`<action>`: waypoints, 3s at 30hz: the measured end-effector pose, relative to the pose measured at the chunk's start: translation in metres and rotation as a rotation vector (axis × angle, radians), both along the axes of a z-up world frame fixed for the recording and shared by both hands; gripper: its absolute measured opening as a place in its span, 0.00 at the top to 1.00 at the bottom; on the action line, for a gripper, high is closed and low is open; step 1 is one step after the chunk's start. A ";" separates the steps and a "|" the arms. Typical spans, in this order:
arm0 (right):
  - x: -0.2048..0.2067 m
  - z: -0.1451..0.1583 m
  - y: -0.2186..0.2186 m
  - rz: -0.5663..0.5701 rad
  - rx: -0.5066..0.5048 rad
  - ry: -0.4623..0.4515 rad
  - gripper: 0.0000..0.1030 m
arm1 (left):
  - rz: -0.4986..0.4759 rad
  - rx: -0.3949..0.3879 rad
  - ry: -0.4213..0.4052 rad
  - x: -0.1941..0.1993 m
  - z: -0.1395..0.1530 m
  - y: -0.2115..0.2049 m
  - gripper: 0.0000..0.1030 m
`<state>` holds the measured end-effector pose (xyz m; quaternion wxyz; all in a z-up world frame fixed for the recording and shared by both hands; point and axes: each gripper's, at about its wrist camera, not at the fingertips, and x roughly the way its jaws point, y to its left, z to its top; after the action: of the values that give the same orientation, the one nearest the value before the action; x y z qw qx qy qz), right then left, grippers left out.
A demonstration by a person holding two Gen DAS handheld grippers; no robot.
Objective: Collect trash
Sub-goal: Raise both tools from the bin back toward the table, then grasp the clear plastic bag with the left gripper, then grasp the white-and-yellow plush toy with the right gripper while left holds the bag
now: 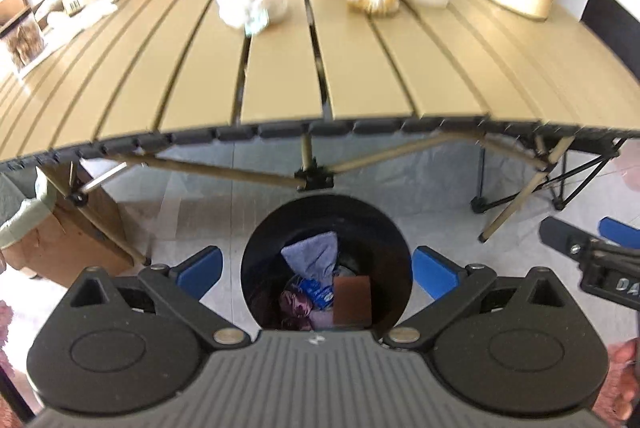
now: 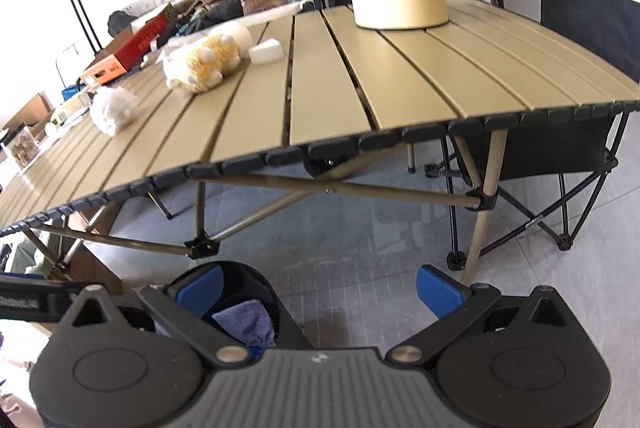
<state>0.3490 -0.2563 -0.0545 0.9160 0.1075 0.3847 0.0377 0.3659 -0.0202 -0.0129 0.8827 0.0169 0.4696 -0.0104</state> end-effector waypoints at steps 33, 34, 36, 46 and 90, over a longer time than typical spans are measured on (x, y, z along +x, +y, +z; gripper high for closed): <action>0.065 0.086 0.042 0.046 -0.079 -0.303 0.00 | 0.184 -0.067 -0.338 0.105 0.080 0.041 0.00; 0.070 0.085 0.043 0.040 -0.081 -0.305 0.00 | 0.199 -0.066 -0.337 0.114 0.077 0.044 0.00; 0.080 0.083 0.043 0.030 -0.084 -0.307 0.00 | 0.216 -0.075 -0.323 0.132 0.069 0.048 0.00; 0.109 0.077 0.049 0.045 -0.122 -0.337 0.00 | 0.291 -0.082 -0.273 0.191 0.036 0.053 0.00; 0.226 0.065 0.133 0.126 -0.103 -0.232 0.00 | 0.258 0.046 -0.349 0.151 0.058 0.110 0.58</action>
<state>0.5745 -0.1231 0.0110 0.9545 0.0308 0.2835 0.0877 0.5173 0.0895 0.0446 0.9440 -0.0216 0.3080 0.1163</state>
